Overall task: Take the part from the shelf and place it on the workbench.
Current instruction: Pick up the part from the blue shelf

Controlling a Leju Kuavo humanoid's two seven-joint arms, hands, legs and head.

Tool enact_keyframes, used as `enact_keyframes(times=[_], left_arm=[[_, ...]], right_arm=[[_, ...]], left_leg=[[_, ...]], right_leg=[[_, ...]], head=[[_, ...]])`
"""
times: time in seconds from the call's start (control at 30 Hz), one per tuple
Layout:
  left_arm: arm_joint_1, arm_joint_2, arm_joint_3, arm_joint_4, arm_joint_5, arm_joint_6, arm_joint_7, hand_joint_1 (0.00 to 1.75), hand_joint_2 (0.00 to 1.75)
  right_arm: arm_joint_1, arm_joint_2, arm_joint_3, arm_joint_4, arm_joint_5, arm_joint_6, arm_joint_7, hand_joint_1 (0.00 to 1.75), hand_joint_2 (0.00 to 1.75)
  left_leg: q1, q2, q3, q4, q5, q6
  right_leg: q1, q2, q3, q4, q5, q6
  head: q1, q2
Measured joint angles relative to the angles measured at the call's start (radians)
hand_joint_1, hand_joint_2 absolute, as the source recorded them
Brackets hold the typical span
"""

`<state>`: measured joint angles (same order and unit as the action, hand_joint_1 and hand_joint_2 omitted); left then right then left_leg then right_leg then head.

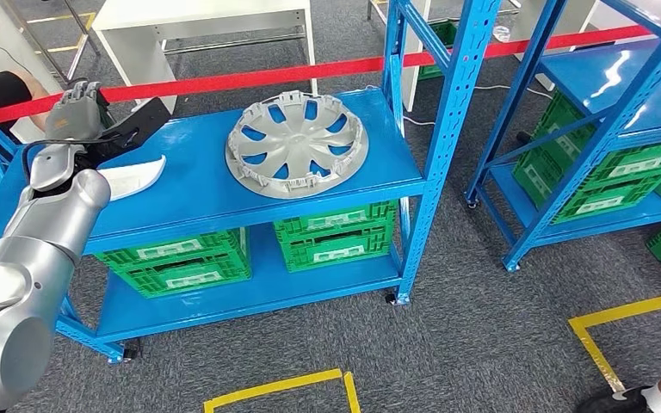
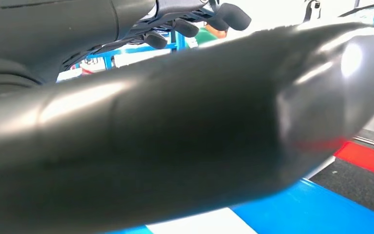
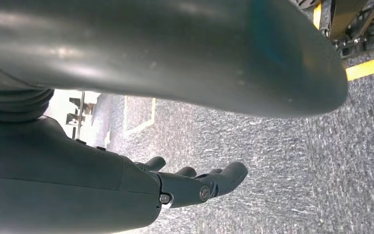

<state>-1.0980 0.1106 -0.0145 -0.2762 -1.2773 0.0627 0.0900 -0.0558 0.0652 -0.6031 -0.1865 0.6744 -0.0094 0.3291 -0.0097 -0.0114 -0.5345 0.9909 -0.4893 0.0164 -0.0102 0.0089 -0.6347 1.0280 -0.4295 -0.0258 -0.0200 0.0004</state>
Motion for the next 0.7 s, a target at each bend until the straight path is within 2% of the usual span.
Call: enact_keyframes(times=[0.1, 0.23, 0.3, 0.53, 0.7], left_arm=[[0.000, 0.000, 0.000, 0.000, -0.002, 0.003, 0.002, 0.00, 0.00], [0.000, -0.001, 0.000, 0.000, -0.003, 0.006, 0.011, 0.00, 0.00], [0.000, -0.001, 0.000, 0.001, -0.003, 0.006, 0.014, 0.00, 0.00], [0.004, 0.001, 0.000, 0.002, -0.003, 0.006, 0.017, 0.00, 0.00], [0.007, 0.004, 0.000, 0.004, -0.004, 0.006, 0.019, 0.00, 0.00]], right_arm=[[0.000, 0.000, 0.000, 0.000, 0.000, -0.001, 0.000, 0.00, 0.00], [-0.001, 0.000, 0.000, 0.000, 0.000, -0.006, 0.000, 0.00, 0.00], [-0.001, 0.000, 0.000, 0.000, 0.000, -0.007, 0.000, 0.00, 0.00], [0.000, 0.000, -0.001, 0.000, 0.000, -0.009, 0.000, 0.00, 0.00], [0.000, 0.000, -0.001, 0.000, 0.000, -0.009, 0.000, 0.00, 0.00]], left_leg=[[0.000, 0.000, 0.002, -0.005, -0.001, -0.007], [0.003, 0.000, 0.003, -0.008, -0.001, -0.031], [0.003, 0.000, 0.003, -0.008, 0.000, -0.035], [0.002, 0.000, 0.002, -0.005, -0.002, -0.034], [-0.002, 0.000, -0.002, 0.006, -0.008, -0.022]], right_leg=[[0.001, 0.000, 0.000, 0.000, -0.003, -0.003], [0.002, 0.000, 0.000, 0.001, -0.004, -0.005], [0.003, 0.000, 0.000, 0.001, -0.004, -0.005], [0.000, -0.001, 0.003, -0.003, -0.003, -0.003], [-0.004, -0.001, 0.003, -0.006, -0.001, 0.010]], head=[[0.000, 0.000], [0.000, 0.000], [0.000, 0.000], [0.001, 0.000], [0.000, 0.000]])
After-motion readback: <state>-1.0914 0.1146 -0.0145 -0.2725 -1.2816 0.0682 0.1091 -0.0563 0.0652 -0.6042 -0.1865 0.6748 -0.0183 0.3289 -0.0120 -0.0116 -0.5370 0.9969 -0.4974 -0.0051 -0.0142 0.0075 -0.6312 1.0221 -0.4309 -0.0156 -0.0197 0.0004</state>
